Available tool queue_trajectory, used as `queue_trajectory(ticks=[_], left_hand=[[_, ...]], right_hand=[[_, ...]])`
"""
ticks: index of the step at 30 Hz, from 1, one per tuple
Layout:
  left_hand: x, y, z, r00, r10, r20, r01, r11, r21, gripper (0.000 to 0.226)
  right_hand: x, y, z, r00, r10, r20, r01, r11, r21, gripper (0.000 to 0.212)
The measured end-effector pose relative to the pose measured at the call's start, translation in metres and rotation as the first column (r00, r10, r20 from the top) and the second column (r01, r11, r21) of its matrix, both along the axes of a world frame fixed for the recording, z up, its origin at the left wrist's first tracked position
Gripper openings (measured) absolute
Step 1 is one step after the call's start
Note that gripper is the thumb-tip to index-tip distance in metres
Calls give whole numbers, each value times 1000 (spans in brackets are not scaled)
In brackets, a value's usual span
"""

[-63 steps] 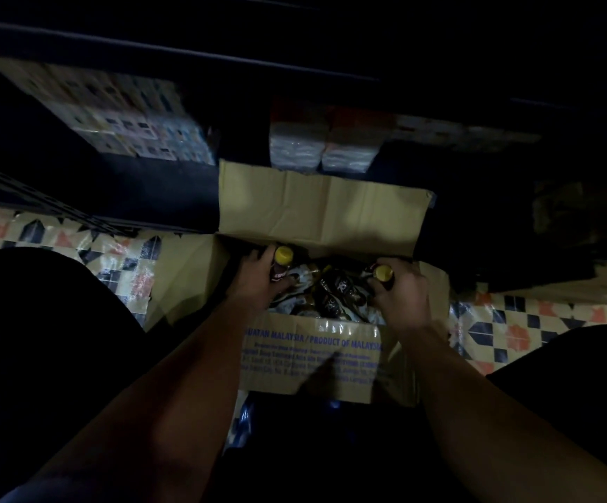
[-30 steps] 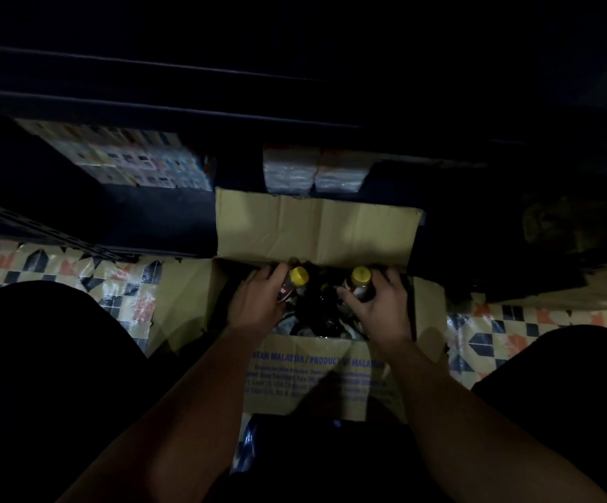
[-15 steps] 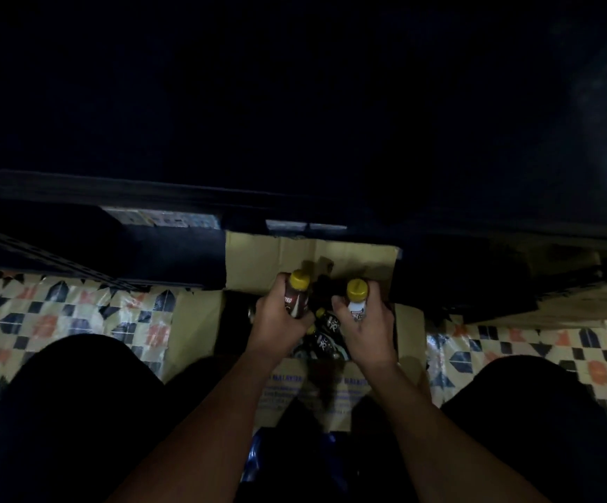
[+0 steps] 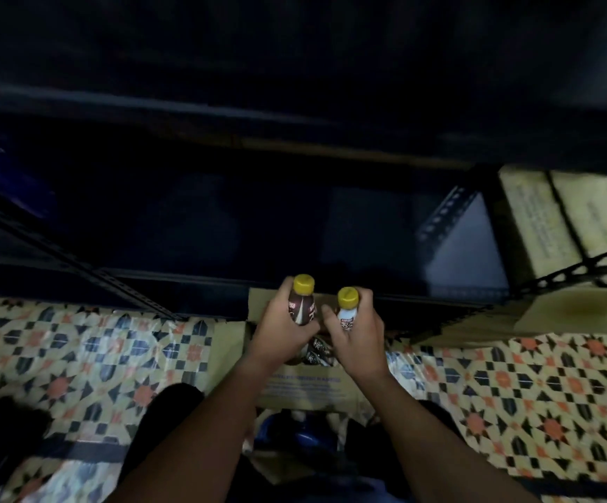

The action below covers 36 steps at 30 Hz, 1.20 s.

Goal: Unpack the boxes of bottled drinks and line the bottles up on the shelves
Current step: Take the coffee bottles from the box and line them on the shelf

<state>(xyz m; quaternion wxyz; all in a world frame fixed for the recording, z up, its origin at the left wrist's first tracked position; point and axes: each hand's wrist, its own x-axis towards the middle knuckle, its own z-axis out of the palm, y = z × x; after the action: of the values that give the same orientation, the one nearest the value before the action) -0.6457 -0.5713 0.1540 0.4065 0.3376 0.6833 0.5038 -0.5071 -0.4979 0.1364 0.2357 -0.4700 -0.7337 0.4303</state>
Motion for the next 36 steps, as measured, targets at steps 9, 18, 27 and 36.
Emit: queue_trajectory(ticks=[9, 18, 27, 36], left_hand=[[-1, -17, 205, 973, -226, -44, 229, 968, 98, 80], [1, 7, 310, 962, -191, -193, 252, 893, 373, 75], [-10, 57, 369, 962, -12, -273, 173, 800, 574, 63], [-32, 105, 348, 941, 236, -243, -51, 809, 586, 56]], right_hand=[[7, -7, 203, 987, 32, -157, -21, 997, 70, 45], [7, 16, 302, 939, 8, -343, 93, 956, 279, 47], [-27, 61, 376, 876, 51, -479, 206, 859, 468, 51], [-48, 108, 364, 881, 89, -465, 167, 860, 482, 43]])
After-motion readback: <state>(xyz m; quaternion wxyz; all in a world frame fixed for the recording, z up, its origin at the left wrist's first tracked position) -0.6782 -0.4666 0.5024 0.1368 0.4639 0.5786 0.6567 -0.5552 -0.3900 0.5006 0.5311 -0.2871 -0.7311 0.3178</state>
